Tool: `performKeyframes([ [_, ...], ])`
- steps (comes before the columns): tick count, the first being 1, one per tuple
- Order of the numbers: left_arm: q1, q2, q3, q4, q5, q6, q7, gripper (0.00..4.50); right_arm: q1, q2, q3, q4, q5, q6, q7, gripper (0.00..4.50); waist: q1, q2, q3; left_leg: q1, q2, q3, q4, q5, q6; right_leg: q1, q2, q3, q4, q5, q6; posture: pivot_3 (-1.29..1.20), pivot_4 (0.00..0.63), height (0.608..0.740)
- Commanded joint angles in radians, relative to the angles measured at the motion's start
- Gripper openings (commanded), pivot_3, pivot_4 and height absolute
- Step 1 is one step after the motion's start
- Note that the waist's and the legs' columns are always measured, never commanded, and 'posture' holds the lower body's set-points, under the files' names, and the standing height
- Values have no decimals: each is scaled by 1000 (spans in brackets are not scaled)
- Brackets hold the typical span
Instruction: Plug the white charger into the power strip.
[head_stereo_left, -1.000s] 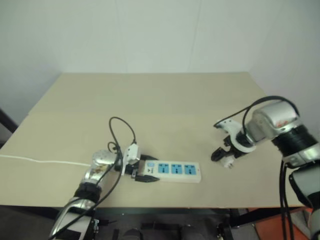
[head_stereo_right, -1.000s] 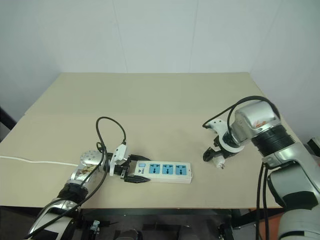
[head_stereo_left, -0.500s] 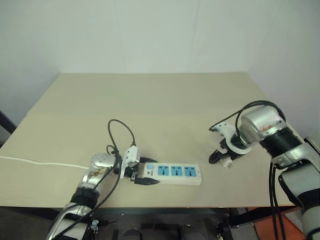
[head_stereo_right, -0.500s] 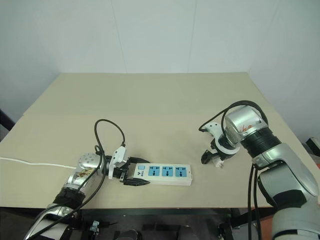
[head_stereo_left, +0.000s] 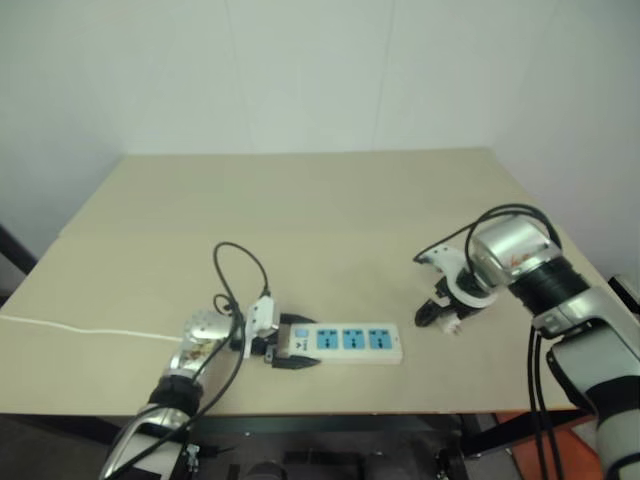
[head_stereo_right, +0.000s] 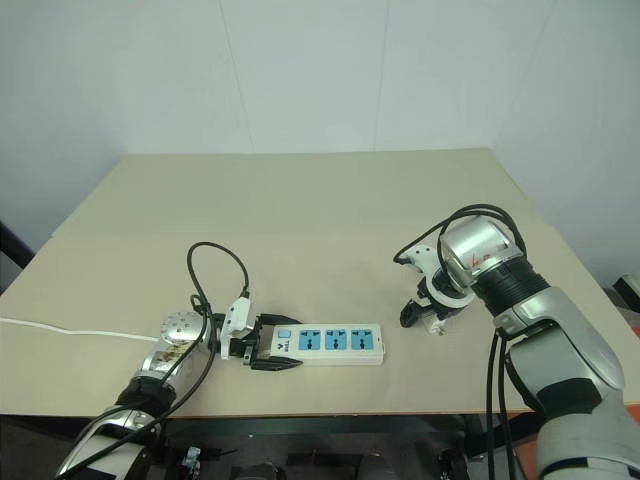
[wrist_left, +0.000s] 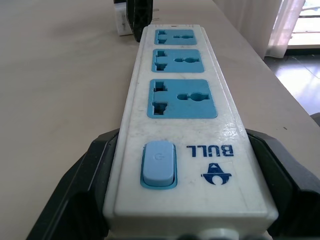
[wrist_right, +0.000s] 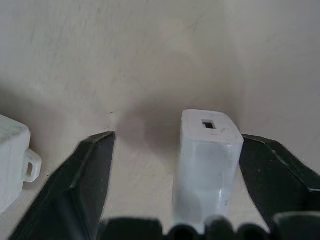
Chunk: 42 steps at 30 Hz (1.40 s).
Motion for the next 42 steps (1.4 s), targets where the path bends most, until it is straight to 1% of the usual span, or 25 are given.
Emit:
performKeyframes([
  [1, 10, 2, -30, 96, 53, -23, 14, 3302, 6, 2, 4, -46, -1, -3, 25, 2898, 0, 1, -1, 1, 0, 0, 0, 0, 0, 1, 0, 0, 0, 0, 0, 0, 150, 740],
  [6, -13, -1, -29, 168, 60, -65, 12, 3302, 11, -2, -3, -66, -9, -1, 35, 1264, 0, 2, -1, 3, 0, 0, 0, 0, 0, 4, 0, 0, 0, 0, 1, 0, 150, 740],
  [7, -16, -2, -29, 178, 60, -70, 11, 3302, 12, -4, -6, -69, -12, -2, 35, 1121, 0, 3, -2, 4, 0, 0, 0, 0, 0, 4, 0, 0, 0, 0, 1, 0, 150, 740],
  [12, -31, 4, -26, 210, 57, -77, -1, 3302, -7, -11, -56, -56, -33, -19, 18, 1122, 0, 3, -2, 4, 0, 0, 0, 0, 0, 4, 0, 0, 0, 0, 1, 0, 150, 740],
  [14, -42, 10, -24, 220, 58, -75, -8, 3302, -23, -24, -80, -50, -54, -53, 9, 1122, -1, 3, -2, 4, 0, -1, 0, 0, 0, 4, 0, 0, 0, 0, 1, 0, 150, 740],
  [17, -70, 12, -18, 237, 59, -66, -2, 3302, -54, -37, -148, -32, -84, -96, -15, 1122, -2, 3, -2, 4, 0, 0, 0, 0, 0, 4, 0, 0, 0, 0, 1, 0, 150, 740],
  [19, -89, 12, -14, 247, 60, -64, 5, 3302, -67, -32, -235, -23, -92, -124, -43, 1122, -2, 3, -2, 3, 0, -1, -1, 0, 0, 3, 0, 0, -1, 0, 1, 0, 150, 740],
  [22, -121, 10, -4, 251, 51, -48, 11, 3302, -64, -6, -409, -52, -82, -158, -98, 1122, -2, 3, -2, 2, 0, -1, -1, 0, 0, 2, 0, 0, -1, -1, 1, 0, 150, 740],
  [26, -169, 0, 10, 257, 37, -31, 14, 3302, 22, 35, -603, -209, -51, -207, -149, 1122, -1, 2, -1, -2, 0, -1, -2, 0, 0, -2, 0, 0, -1, -1, 1, 0, 150, 740],
  [28, -194, -4, 16, 243, 25, -9, 8, 3302, 109, 68, -689, -333, -37, -270, -175, 1122, -1, 1, 0, -4, 0, -1, -2, 0, 0, -3, 1, 0, -1, -1, 1, 0, 150, 740],
  [30, -209, -5, 18, 235, 21, 1, 0, 3302, 172, 91, -733, -418, -28, -309, -191, 1122, -1, -1, 1, -7, 0, -1, -2, 0, 0, -7, 0, 0, 0, -1, 1, 0, 150, 740],
  [32, -223, -4, 18, 243, 26, 0, 0, 3302, 253, 144, -788, -510, -15, -397, -210, 1122, 0, -2, 1, -13, -1, -1, -1, 0, 0, -13, 0, 0, 1, 0, 0, 0, 150, 740],
  [34, -234, -2, 16, 256, 37, -9, 3, 3302, 309, 184, -816, -575, 0, -443, -220, 1122, 0, -2, 2, -15, -1, -2, 0, 0, 0, -14, 0, 0, 1, 4, -6, 0, 150, 740],
  [35, -238, -1, 15, 264, 42, -15, 3, 3302, 326, 196, -821, -595, 8, -446, -223, 1122, -1, -2, 3, -15, -1, -2, 0, 0, 0, -14, 0, 0, 1, 4, -7, 0, 150, 740],
  [38, -247, -2, 7, 298, 73, -58, 13, 3302, 406, 263, -824, -664, 13, -552, -238, 1122, -1, -3, 4, -14, -1, -2, 0, 0, 0, -14, 0, -1, 1, 4, -7, 0, 150, 740],
  [40, -251, -4, 5, 318, 83, -69, 17, 3302, 458, 285, -792, -692, 0, -636, -219, 1122, -1, -5, 5, -14, -1, -2, 0, 0, 0, -13, 0, -1, 1, 4, -6, 0, 150, 740],
  [42, -251, -6, 5, 333, 87, -74, 19, 3302, 507, 340, -783, -697, 29, -719, -182, 1122, -1, -6, 5, -13, -1, -2, 0, 0, 0, -13, 0, -1, 1, 3, -5, 0, 150, 740],
])
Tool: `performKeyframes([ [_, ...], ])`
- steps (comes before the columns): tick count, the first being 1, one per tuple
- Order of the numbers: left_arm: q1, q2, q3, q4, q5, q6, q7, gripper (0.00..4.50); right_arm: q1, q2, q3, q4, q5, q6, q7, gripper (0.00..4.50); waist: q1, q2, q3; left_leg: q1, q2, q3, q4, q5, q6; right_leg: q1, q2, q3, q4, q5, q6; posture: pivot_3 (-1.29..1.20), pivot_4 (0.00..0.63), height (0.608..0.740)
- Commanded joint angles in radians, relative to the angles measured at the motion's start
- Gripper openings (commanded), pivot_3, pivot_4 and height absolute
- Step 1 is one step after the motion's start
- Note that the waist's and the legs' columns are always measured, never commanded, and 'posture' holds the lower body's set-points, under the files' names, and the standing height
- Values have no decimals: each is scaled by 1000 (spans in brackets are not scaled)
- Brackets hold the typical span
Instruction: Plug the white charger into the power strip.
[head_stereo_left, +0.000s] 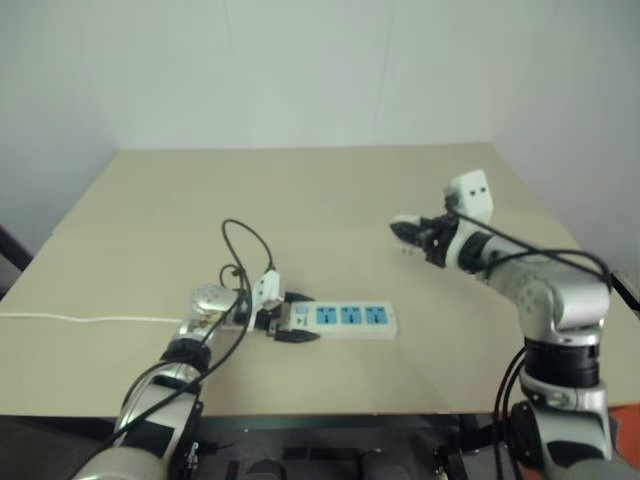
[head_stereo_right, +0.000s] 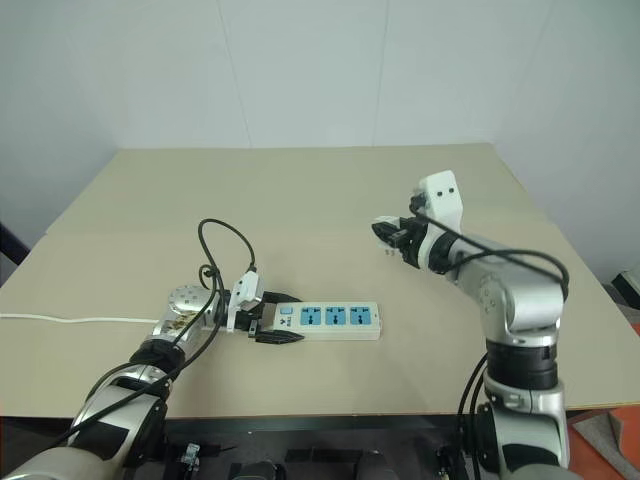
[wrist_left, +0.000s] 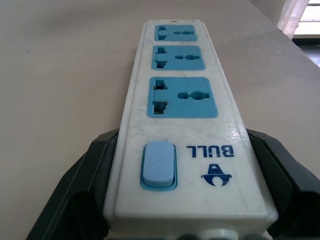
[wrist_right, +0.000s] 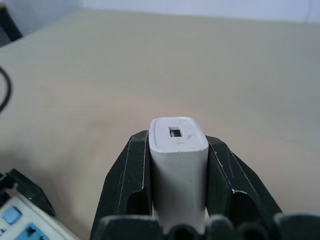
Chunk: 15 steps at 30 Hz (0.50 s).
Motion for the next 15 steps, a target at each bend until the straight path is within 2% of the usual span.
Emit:
performKeyframes([
  [1, -8, 5, -4, 31, 39, -19, 24, 3302, 55, 68, 19, -46, 41, -185, 69, 1122, -2, 0, 0, 1, 0, 0, 0, 0, 0, 1, 0, 0, 0, 0, 0, 0, 150, 740],
  [8, -8, 6, -6, 78, 49, -38, 14, 3302, 89, 129, 77, 39, 110, -347, 255, 1122, -1, -1, 0, 2, 0, 0, 0, 0, 0, 3, 0, 0, 0, 0, 1, 0, 150, 740],
  [15, -12, 0, -9, 82, 47, -36, 3, 3302, 104, 183, 191, 149, 51, -507, 338, 1122, -2, 0, 0, 4, 0, 0, 0, 0, 0, 3, 1, 0, 1, -1, 2, 0, 150, 740],
])
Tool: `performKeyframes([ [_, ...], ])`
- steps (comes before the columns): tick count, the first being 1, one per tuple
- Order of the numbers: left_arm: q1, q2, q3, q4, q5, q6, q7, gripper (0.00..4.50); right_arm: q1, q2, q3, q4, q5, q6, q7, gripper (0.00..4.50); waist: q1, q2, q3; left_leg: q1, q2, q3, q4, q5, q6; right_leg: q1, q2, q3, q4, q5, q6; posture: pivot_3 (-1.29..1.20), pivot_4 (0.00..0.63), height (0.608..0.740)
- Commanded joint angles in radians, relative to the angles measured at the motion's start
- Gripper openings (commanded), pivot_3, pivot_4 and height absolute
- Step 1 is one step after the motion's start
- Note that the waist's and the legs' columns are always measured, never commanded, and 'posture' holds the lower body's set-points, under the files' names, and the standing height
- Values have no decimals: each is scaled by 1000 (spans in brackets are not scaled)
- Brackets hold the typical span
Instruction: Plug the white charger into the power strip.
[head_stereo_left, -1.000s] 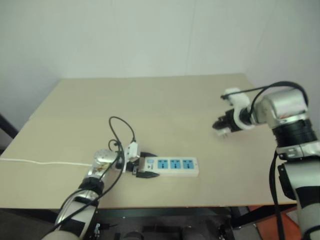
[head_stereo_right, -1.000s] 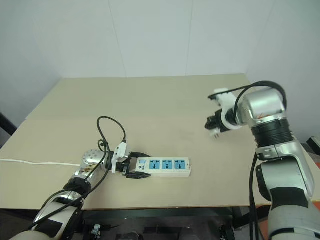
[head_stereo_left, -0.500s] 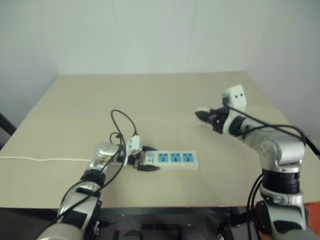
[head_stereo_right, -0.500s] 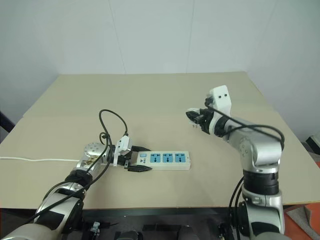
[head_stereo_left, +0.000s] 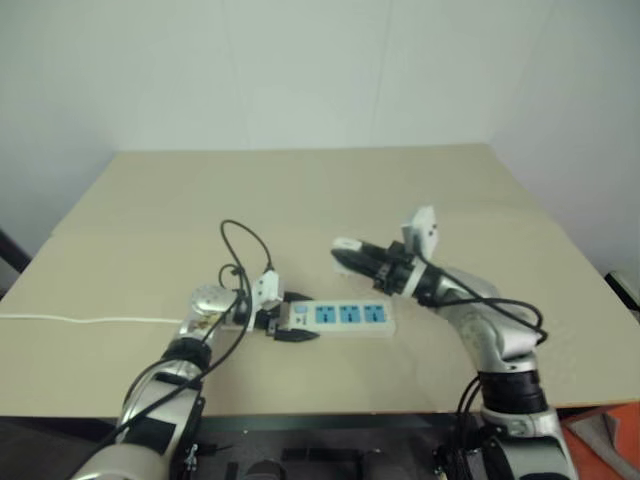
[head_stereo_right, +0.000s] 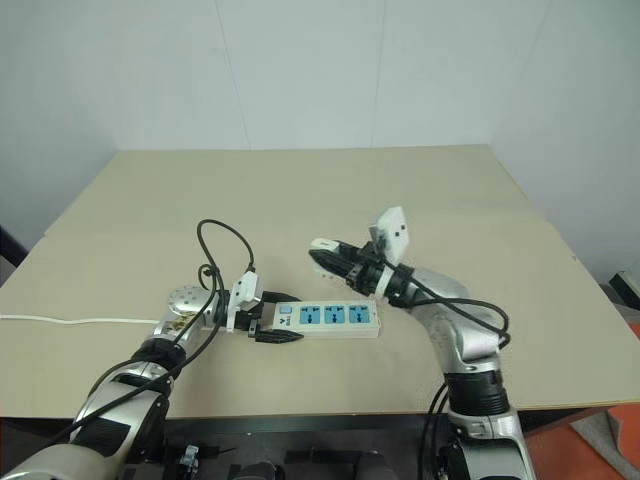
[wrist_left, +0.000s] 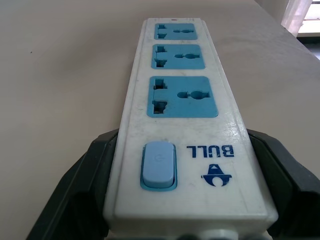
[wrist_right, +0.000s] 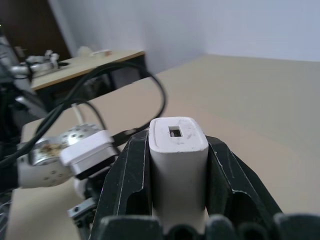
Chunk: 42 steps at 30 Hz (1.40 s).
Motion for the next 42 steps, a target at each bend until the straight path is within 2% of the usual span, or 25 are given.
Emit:
performKeyframes([
  [1, 7, 6, -15, 19, 43, 7, 1, 3302, 5, 24, 34, 37, -27, -120, 36, 1122, 0, 0, 0, 0, 0, 0, 0, 0, 0, 0, 0, 0, 0, 0, 0, 0, 150, 740],
  [6, 15, 9, -17, 5, 41, 16, -14, 3302, 13, 42, 64, 142, -81, -290, 91, 1122, 1, 0, 0, 0, 0, 0, 0, 0, 0, 0, 0, 0, 0, 0, 0, 0, 150, 740],
  [14, 25, 13, -19, -12, 38, 29, -29, 3302, 18, -4, 132, 225, -96, -363, 258, 1122, -1, 0, 0, 0, 0, 0, 0, 0, 0, 0, 0, 0, 0, 0, -1, 0, 150, 740],
  [22, 34, 16, -20, -29, 36, 39, -39, 3302, -48, 20, 134, 369, -142, -444, 276, 1122, -2, 0, 0, 0, 0, 0, 0, 0, 0, 0, 0, 0, 0, 1, -2, 0, 150, 740],
  [42, 62, 20, -20, -76, 29, 65, -56, 3302, -96, 63, 147, 514, -204, -533, 304, 1122, -3, 0, 0, 0, 0, 0, 0, 0, 0, 0, 0, 0, 1, 2, -4, 0, 150, 740],
])
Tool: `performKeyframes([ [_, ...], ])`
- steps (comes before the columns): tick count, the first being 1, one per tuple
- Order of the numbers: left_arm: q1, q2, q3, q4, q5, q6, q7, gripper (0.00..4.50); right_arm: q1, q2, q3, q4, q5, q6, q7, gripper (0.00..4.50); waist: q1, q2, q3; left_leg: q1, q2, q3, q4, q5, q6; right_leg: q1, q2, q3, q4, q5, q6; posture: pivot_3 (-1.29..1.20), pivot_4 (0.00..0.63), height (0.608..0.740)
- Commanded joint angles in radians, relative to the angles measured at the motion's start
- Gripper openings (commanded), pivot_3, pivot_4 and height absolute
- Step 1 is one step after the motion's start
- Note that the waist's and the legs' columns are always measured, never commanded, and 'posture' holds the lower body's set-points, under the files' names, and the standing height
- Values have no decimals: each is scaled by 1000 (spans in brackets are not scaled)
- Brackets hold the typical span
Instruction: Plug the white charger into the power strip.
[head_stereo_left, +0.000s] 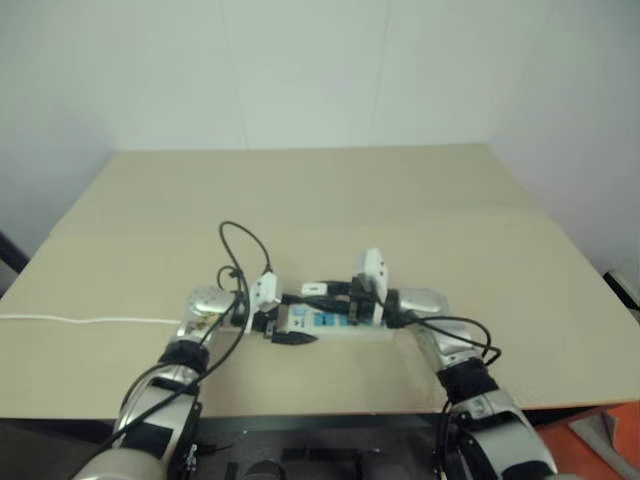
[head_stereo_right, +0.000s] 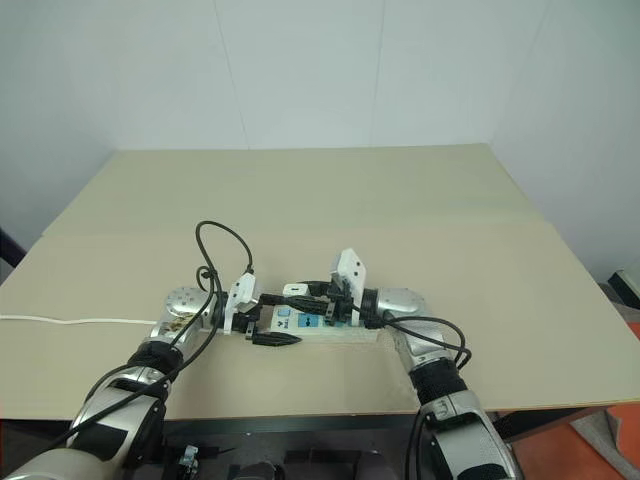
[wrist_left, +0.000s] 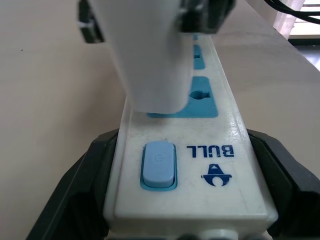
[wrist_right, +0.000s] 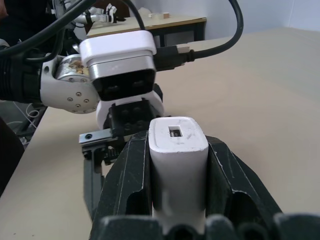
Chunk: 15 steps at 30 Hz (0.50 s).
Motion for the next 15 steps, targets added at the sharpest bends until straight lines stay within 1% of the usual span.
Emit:
performKeyframes([
  [1, 26, 10, -22, 0, 30, 15, -22, 3302, -22, 8, -4, 17, -14, -46, 0, 1122, -1, 0, 0, 0, 0, 0, 0, 0, 0, 0, 0, 0, 0, 0, 0, 0, 150, 740],
  [15, 27, 11, -24, 9, 38, 11, -7, 3302, 17, -72, 15, -3, -28, -22, 69, 1122, 1, 0, 0, 1, 0, 0, 0, 0, 0, 1, 0, 0, 0, 0, 0, 0, 150, 740],
])
